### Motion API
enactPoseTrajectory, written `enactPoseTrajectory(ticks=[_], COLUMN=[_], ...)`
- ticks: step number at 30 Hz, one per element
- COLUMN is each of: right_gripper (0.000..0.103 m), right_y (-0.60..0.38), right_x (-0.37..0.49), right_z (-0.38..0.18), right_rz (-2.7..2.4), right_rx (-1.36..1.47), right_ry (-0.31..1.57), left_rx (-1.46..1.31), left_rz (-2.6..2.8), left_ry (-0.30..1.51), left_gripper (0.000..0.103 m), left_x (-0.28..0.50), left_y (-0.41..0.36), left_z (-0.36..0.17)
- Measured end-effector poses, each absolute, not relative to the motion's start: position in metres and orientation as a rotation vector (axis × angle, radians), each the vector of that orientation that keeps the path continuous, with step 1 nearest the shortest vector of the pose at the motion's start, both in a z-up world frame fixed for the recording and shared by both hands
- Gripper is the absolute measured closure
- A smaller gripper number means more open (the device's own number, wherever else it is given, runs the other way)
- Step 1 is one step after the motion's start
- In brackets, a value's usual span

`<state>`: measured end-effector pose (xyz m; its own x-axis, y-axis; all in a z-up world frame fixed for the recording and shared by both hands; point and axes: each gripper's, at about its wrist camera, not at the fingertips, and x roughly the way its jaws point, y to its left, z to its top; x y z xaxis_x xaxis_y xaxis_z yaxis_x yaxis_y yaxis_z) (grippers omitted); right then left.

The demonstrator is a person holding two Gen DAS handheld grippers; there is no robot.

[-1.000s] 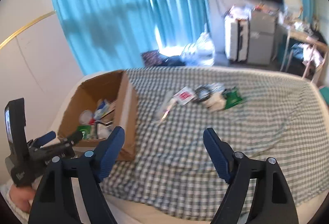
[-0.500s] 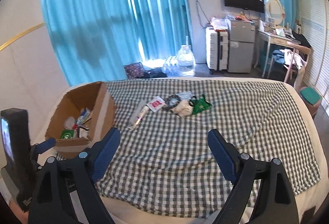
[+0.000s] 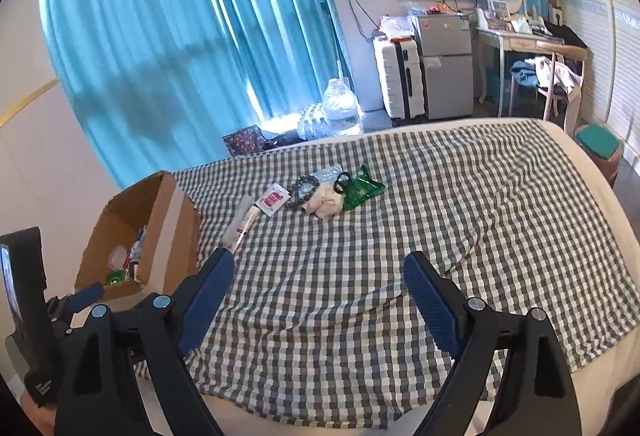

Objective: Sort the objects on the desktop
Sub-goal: 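Grasp the black hair tie with the right tool while the left grasps the white tube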

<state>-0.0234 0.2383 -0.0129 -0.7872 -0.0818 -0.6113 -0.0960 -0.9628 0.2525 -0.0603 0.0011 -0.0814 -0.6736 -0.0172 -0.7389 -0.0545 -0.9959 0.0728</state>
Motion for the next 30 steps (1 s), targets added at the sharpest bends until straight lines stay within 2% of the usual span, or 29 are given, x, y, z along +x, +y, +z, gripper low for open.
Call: enactPoseTrajectory(ticks=[13,17,19,22,25,30], right_gripper=[0.017,0.029,0.032,0.033,0.039,0.04], right_y=[0.277,0.281,0.281,0.279,0.279,0.275], right_x=[-0.095,-0.136,-0.161,-0.198,-0.235,-0.282], right_z=[-0.071,-0.085,-0.094,-0.109,-0.128,-0.163], right_rz=[2.853,2.866,2.868,2.863,2.846,2.805], right_rx=[-1.132,-1.163,-1.189,-1.207,-1.237,-1.294], right_ry=[0.543,0.567,0.579,0.579,0.602,0.678], left_rx=[-1.31,-1.345,-1.377,-1.395,-1.407,-1.442], left_rz=[2.764,2.761,2.774,2.775,2.793,2.832], left_ry=[0.146,0.151,0.12,0.092,0.101,0.046], left_gripper=[0.0,0.0,0.0,0.0,0.0,0.0], left_x=[-0.138,-0.178,-0.203,-0.232,-0.259,-0.295], left_y=[0.038,0.042,0.042,0.041,0.04,0.024], left_z=[-0.134,-0.156,-0.17,-0.184,-0.197,-0.215])
